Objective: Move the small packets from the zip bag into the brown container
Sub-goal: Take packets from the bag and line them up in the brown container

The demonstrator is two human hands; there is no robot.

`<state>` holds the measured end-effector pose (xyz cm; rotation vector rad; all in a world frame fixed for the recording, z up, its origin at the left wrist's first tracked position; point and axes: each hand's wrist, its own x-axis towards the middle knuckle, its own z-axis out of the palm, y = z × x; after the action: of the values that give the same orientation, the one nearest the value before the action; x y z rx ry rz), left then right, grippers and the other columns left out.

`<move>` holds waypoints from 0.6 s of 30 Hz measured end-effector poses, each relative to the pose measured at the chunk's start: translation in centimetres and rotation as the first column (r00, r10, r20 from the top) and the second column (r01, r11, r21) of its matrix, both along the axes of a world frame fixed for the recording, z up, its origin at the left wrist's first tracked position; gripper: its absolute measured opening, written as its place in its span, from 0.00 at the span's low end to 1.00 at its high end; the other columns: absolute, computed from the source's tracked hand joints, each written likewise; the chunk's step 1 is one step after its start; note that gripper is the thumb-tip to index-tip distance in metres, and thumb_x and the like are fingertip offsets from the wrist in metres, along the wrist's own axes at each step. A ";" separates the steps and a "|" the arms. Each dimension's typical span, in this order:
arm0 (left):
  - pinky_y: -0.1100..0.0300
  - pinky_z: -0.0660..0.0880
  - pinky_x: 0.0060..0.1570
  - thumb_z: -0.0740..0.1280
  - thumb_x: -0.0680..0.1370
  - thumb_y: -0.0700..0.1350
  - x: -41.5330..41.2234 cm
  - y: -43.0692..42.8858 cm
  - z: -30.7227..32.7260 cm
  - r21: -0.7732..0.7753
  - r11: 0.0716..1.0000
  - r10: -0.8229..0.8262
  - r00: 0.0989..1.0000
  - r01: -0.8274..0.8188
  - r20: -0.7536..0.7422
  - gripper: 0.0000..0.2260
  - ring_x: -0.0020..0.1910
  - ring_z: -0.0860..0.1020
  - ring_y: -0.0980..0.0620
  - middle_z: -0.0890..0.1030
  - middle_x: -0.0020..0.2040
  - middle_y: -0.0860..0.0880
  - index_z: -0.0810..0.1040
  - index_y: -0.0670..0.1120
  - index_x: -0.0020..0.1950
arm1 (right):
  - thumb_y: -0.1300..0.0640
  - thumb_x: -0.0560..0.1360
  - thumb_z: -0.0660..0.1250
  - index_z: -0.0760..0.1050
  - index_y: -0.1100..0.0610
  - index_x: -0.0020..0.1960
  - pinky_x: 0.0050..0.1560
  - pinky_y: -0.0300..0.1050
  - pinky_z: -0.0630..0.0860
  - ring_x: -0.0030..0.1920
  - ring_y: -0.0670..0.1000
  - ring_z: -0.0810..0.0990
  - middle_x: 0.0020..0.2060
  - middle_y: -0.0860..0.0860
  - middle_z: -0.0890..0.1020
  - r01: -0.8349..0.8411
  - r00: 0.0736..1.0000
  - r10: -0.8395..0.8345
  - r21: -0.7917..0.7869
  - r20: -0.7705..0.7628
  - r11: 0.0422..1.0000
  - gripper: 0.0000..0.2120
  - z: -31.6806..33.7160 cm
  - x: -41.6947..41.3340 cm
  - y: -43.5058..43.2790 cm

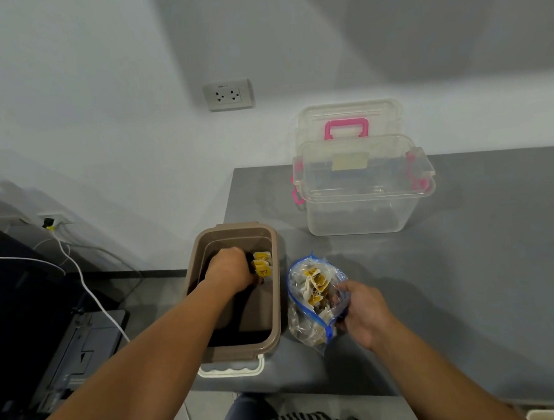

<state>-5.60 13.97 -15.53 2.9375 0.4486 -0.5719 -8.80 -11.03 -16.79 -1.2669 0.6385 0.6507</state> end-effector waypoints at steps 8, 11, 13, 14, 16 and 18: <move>0.54 0.78 0.56 0.72 0.76 0.52 0.5 -0.6 -1.2 -0.058 0.997 0.044 0.996 -0.048 -0.072 0.14 0.51 0.81 0.47 0.83 0.52 0.45 0.81 0.44 0.56 | 0.60 0.83 0.58 0.78 0.65 0.55 0.48 0.56 0.82 0.48 0.60 0.85 0.45 0.61 0.84 0.001 1.000 -0.001 0.011 0.000 1.000 0.12 0.1 -0.1 0.2; 0.54 0.76 0.53 0.72 0.76 0.53 0.7 -0.5 -0.9 -0.078 0.995 0.052 0.998 -0.055 -0.046 0.15 0.52 0.81 0.45 0.83 0.52 0.45 0.81 0.44 0.55 | 0.61 0.83 0.58 0.78 0.65 0.53 0.48 0.56 0.82 0.45 0.59 0.85 0.42 0.60 0.84 -0.004 1.000 0.004 0.014 0.011 1.000 0.12 0.0 -0.1 0.1; 0.54 0.76 0.53 0.71 0.76 0.52 0.8 -0.6 -0.8 -0.086 0.995 0.052 0.998 -0.055 -0.041 0.13 0.52 0.81 0.45 0.83 0.52 0.45 0.81 0.44 0.55 | 0.61 0.83 0.58 0.78 0.64 0.51 0.46 0.55 0.82 0.44 0.58 0.84 0.40 0.59 0.84 -0.010 1.000 0.010 0.008 0.014 1.000 0.12 0.0 -0.1 0.0; 0.54 0.77 0.53 0.71 0.76 0.51 0.7 -0.6 -0.9 -0.092 0.995 0.047 0.998 -0.051 -0.040 0.13 0.51 0.81 0.45 0.83 0.52 0.45 0.81 0.44 0.55 | 0.60 0.83 0.58 0.78 0.64 0.52 0.46 0.55 0.82 0.45 0.59 0.84 0.41 0.60 0.84 -0.019 1.000 0.019 -0.001 0.017 1.000 0.12 0.1 -0.1 0.0; 0.53 0.78 0.54 0.72 0.75 0.52 0.7 -0.9 -0.8 -0.088 0.995 0.036 0.999 -0.038 -0.029 0.13 0.51 0.81 0.45 0.84 0.52 0.45 0.81 0.45 0.54 | 0.60 0.83 0.58 0.78 0.65 0.55 0.49 0.56 0.82 0.48 0.60 0.84 0.46 0.61 0.84 -0.048 0.998 0.048 -0.021 0.030 0.999 0.12 0.1 -0.1 -0.1; 0.53 0.78 0.54 0.71 0.76 0.51 0.7 -1.0 -0.5 -0.071 0.997 0.032 0.999 -0.034 -0.029 0.12 0.52 0.81 0.44 0.83 0.52 0.44 0.81 0.45 0.54 | 0.59 0.83 0.59 0.78 0.65 0.57 0.54 0.59 0.82 0.52 0.61 0.85 0.50 0.62 0.85 -0.069 0.997 0.070 -0.032 0.033 0.997 0.12 0.1 0.0 -0.1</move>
<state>-4.92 12.95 -16.07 2.8518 0.4690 -0.6127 -8.79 -11.14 -16.69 -1.3312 0.5806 0.6772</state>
